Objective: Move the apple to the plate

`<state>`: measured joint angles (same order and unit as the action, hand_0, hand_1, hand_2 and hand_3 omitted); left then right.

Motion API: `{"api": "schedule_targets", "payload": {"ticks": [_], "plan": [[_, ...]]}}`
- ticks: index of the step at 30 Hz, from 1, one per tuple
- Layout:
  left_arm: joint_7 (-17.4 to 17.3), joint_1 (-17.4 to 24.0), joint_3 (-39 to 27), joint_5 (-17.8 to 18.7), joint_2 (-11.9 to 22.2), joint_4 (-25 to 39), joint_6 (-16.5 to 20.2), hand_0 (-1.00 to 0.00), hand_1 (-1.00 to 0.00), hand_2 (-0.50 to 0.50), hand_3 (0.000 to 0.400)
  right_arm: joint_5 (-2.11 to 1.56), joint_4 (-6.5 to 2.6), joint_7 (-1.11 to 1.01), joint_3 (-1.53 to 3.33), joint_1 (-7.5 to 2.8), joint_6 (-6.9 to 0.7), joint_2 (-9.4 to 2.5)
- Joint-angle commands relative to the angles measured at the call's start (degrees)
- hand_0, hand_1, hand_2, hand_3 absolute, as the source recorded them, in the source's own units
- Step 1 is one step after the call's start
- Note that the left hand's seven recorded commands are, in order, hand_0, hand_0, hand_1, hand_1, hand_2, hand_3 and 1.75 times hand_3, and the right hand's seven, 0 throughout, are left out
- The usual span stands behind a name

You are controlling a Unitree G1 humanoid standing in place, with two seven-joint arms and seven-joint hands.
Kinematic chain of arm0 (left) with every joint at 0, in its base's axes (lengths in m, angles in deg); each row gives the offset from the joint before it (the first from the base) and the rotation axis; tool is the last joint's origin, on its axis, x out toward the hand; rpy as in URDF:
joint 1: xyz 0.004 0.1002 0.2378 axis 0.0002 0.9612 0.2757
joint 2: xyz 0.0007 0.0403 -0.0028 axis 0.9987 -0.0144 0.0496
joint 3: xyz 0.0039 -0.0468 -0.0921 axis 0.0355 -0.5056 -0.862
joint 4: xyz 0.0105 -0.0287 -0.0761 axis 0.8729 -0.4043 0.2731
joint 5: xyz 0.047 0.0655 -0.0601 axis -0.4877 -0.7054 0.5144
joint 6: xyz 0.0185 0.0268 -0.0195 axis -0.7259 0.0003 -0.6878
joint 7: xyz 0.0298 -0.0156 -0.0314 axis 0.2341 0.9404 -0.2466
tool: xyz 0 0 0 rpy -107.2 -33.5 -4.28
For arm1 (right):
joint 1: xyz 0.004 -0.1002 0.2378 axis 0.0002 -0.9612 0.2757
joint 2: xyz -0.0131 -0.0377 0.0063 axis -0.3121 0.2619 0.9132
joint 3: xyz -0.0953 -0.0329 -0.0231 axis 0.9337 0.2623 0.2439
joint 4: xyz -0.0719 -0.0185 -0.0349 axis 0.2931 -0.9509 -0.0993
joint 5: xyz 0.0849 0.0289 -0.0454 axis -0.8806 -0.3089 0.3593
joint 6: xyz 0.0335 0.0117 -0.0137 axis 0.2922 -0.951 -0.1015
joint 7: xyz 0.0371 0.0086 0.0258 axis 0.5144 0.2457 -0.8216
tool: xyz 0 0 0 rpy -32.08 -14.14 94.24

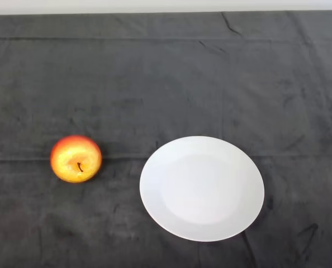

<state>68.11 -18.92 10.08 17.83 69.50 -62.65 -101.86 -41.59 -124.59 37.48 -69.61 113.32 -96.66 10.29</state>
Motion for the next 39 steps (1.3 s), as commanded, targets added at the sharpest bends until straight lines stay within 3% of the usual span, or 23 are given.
{"api": "schedule_targets", "payload": {"ticks": [1, 12, 18, 27, 39], "plan": [[-0.9, -2.3, 0.3, -1.9, 3.0, -1.6, -1.4, 0.00, 0.00, 0.00, 0.000, -0.81, -0.68, -0.81, -0.86, 0.91, 0.26, 1.60], [-0.6, -4.0, 4.0, -6.7, 1.2, -0.9, -4.3, 0.00, 0.00, 0.00, 0.000, -0.79, -0.66, -0.81, -0.87, 0.90, 0.27, 1.58], [-1.0, -5.3, 8.5, -11.4, -2.2, 0.0, -6.3, 0.00, 0.00, 0.00, 0.000, -0.78, -0.62, -0.80, -0.87, 0.89, 0.28, 1.56], [-4.1, -4.9, 15.1, -17.3, -5.9, 3.3, -5.0, 0.00, 0.00, 0.00, 0.000, -0.78, -0.50, -0.76, -0.88, 0.84, 0.30, 1.50], [-5.0, -2.2, 24.0, -25.4, -11.0, 10.0, -3.1, 0.00, 0.00, 0.00, 0.000, -0.78, -0.23, -0.66, -0.88, 0.73, 0.33, 1.36]]}}
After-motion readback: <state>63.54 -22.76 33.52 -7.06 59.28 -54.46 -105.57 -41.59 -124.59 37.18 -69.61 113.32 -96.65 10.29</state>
